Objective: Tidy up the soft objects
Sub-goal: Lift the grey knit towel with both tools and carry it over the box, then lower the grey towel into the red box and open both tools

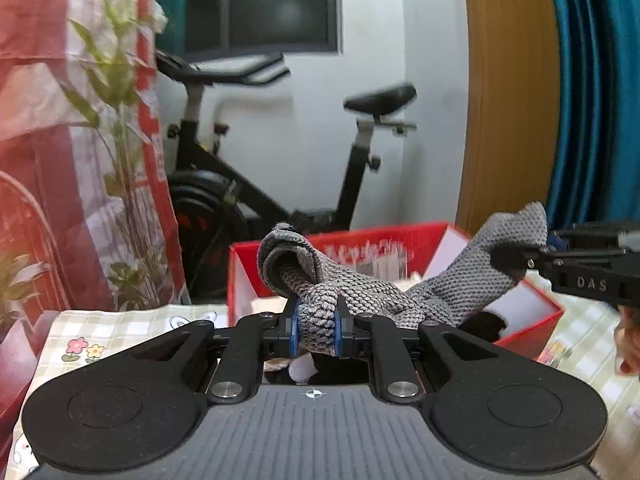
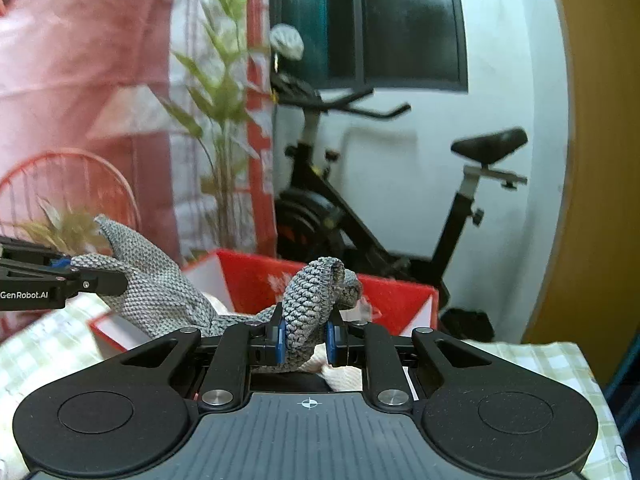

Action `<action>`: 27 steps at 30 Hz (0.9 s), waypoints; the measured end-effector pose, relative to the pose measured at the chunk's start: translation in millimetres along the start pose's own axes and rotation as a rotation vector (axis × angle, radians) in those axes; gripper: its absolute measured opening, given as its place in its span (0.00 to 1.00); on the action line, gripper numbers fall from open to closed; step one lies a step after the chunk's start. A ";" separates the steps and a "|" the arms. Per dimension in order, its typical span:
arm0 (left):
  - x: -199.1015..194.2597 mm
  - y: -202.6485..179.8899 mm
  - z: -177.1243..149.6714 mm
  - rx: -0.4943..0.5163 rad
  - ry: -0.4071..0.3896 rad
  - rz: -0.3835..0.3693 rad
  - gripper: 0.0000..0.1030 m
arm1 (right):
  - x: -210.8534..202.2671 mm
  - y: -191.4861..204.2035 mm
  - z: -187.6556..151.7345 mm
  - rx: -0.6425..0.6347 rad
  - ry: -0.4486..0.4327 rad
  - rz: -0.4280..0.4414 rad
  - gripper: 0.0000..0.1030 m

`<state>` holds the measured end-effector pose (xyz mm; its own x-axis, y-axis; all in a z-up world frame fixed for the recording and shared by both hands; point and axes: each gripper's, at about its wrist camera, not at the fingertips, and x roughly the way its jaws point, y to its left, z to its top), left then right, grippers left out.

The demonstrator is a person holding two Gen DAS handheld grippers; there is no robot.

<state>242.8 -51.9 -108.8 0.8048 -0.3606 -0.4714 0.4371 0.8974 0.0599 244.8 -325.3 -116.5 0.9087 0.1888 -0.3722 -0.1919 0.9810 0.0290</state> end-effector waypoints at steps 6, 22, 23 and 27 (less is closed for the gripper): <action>40.2 2.7 -7.3 -0.012 0.162 -0.043 0.16 | 37.6 -11.0 -18.9 0.065 0.171 0.004 0.16; 47.7 5.5 -5.5 -0.021 0.197 -0.036 0.38 | 39.3 -10.0 -22.1 0.056 0.202 -0.021 0.21; 46.9 5.5 -4.9 -0.025 0.195 -0.030 0.43 | 37.5 -8.9 -20.9 0.047 0.204 -0.040 0.25; 39.3 5.7 -2.3 -0.037 0.169 -0.008 0.78 | 32.2 -7.7 -19.2 0.036 0.202 -0.070 0.31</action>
<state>276.0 -60.3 -129.0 0.7210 -0.3229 -0.6131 0.4260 0.9044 0.0245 268.4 -327.7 -146.6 0.8261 0.1108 -0.5525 -0.1141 0.9931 0.0286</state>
